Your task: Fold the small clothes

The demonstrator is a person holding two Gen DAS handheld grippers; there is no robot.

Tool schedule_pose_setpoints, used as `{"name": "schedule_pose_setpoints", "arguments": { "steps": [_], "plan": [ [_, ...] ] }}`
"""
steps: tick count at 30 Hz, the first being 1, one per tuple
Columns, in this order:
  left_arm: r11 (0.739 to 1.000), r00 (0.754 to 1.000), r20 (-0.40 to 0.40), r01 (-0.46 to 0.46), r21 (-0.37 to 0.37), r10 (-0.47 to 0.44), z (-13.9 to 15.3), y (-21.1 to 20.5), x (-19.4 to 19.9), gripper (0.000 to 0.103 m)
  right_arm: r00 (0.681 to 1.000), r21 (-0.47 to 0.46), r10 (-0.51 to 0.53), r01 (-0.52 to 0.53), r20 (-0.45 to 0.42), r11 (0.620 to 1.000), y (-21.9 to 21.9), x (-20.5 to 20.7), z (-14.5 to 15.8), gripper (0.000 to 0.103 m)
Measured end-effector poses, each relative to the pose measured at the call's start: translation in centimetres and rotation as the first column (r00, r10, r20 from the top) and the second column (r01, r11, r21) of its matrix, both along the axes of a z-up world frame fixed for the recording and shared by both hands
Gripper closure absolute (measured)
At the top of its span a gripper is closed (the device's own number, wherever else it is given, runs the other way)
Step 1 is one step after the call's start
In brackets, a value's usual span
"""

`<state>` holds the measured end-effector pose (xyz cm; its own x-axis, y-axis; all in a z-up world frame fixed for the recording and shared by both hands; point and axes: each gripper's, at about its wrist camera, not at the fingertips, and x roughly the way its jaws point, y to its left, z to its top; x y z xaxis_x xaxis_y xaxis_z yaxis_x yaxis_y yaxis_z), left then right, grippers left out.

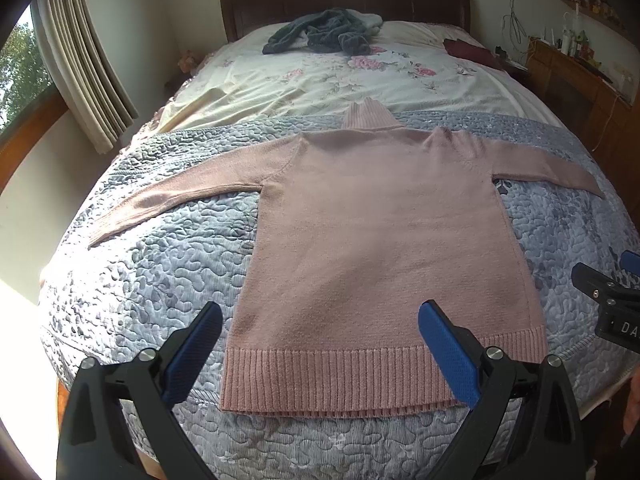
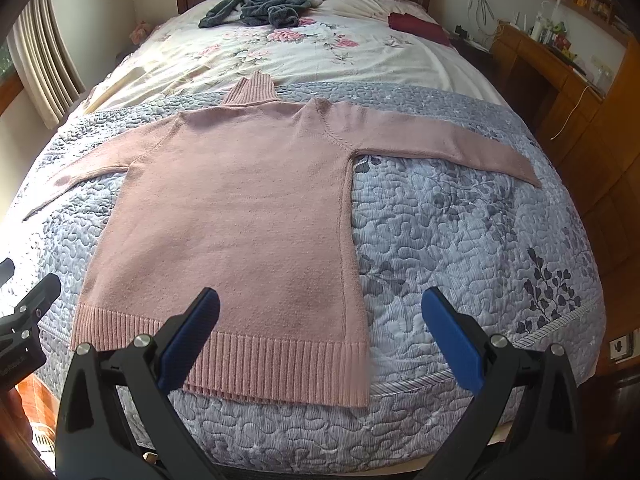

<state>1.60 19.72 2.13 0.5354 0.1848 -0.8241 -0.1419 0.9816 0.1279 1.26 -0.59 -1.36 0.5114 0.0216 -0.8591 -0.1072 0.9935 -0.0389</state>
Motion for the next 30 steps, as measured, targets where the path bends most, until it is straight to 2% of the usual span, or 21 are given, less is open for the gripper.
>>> {"name": "schedule_pose_setpoints", "arguments": {
  "steps": [30],
  "plan": [
    [1.0,1.0,-0.017,0.005,0.01,-0.005,-0.8,-0.2,0.7,0.004,1.0,0.007,-0.006,0.007,-0.018,1.0,-0.8,0.6,-1.0,0.003]
  ]
}}
